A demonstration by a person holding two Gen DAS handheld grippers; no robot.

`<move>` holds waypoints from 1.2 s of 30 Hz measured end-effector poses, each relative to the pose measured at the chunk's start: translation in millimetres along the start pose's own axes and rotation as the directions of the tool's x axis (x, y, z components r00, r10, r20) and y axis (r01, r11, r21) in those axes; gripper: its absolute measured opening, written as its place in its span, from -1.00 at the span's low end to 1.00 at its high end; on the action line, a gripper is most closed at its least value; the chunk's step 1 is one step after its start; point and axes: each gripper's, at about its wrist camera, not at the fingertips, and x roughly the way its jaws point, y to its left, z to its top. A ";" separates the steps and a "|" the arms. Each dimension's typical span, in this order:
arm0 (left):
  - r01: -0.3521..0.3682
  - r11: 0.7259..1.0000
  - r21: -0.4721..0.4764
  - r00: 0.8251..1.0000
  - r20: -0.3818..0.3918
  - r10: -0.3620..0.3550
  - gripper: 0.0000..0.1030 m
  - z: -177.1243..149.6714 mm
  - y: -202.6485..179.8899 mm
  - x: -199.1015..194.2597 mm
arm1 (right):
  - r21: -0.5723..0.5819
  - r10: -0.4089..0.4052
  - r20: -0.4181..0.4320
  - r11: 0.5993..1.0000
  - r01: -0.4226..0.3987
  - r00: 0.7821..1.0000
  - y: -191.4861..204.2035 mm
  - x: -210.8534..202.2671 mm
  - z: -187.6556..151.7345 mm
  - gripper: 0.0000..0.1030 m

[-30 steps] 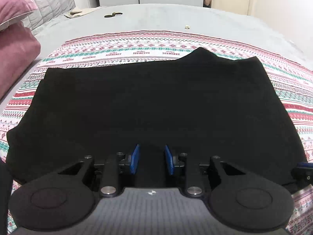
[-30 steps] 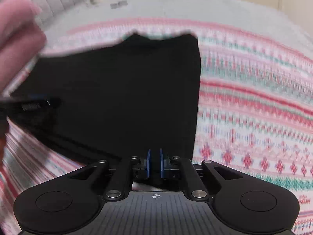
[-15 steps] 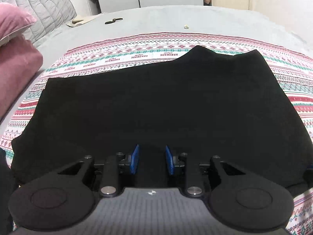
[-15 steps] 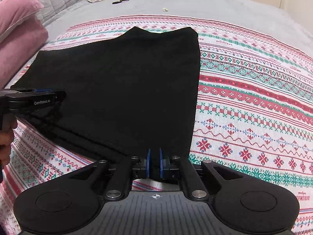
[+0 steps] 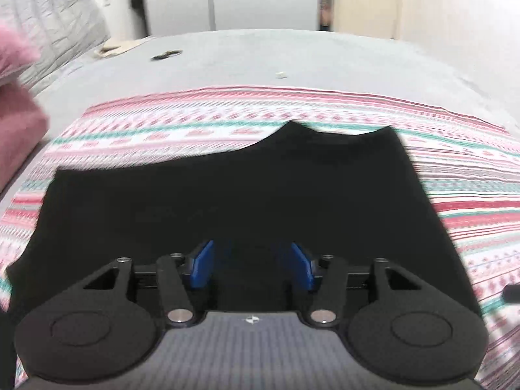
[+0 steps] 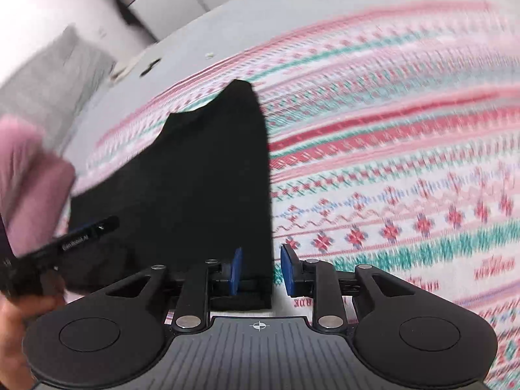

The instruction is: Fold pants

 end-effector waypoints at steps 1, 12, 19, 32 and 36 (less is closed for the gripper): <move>0.014 0.999 0.031 1.000 0.005 -0.015 0.45 6.1 -12.7 2.0 | 0.021 0.019 -0.013 1.000 -0.019 1.000 -3.9 1.3 -0.2 -0.47; 0.108 0.962 0.252 0.994 -0.031 -0.104 0.63 60.0 -173.3 54.6 | 0.055 0.058 -0.064 0.997 -0.055 0.996 -10.6 14.1 -6.6 -0.23; -0.033 0.926 0.376 0.998 -0.035 0.049 0.72 52.8 -210.4 89.9 | 0.055 0.089 -0.070 0.995 -0.085 0.994 -11.0 16.8 -11.4 -0.10; 0.059 0.933 0.355 0.996 -0.086 -0.030 -0.30 60.5 -183.8 109.2 | 0.066 0.112 -0.016 0.992 -0.111 0.994 -2.7 43.5 -15.9 -0.10; 0.100 0.946 0.309 0.993 -0.096 -0.074 -0.45 65.9 -171.1 107.4 | 0.023 0.096 -0.003 0.995 -0.096 0.995 1.8 39.3 -15.9 -0.30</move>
